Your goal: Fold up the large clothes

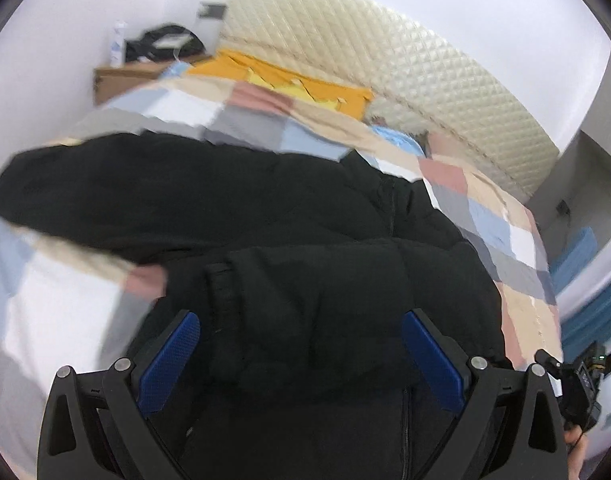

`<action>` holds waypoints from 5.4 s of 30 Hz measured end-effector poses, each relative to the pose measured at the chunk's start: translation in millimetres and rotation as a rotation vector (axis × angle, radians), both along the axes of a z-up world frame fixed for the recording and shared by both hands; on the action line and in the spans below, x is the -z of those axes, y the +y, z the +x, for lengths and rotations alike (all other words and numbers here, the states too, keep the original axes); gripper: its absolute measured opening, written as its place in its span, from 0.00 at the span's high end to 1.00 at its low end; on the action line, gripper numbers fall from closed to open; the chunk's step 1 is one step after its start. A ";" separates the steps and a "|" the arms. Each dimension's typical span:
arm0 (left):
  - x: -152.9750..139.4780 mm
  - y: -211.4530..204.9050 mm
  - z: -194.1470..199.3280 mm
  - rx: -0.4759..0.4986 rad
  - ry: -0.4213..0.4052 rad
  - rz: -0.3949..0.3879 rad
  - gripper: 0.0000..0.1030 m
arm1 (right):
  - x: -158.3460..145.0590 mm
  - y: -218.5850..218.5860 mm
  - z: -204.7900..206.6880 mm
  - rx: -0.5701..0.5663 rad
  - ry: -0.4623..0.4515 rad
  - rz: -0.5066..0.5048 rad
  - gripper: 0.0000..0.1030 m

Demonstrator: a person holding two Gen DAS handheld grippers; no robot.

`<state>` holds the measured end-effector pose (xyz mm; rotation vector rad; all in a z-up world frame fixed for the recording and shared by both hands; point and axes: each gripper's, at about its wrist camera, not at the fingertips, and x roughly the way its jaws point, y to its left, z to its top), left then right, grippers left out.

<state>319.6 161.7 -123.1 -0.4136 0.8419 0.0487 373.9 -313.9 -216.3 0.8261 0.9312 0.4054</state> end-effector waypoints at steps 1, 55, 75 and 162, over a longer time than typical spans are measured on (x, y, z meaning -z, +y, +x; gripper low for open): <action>6.5 3.5 6.4 0.005 0.005 -0.025 0.07 | 6.7 -0.5 2.3 0.008 0.018 0.025 0.12; 24.8 47.1 97.7 0.218 -0.154 -0.465 0.92 | 21.2 -13.2 23.1 0.109 -0.031 -0.302 0.94; 33.9 -0.4 55.6 0.148 -0.015 0.085 0.40 | 1.1 11.1 4.4 0.049 -0.092 -0.519 0.63; 105.1 381.3 -78.9 -0.402 -0.036 -0.250 0.13 | -99.3 187.7 -198.6 -0.075 -0.527 -0.764 0.18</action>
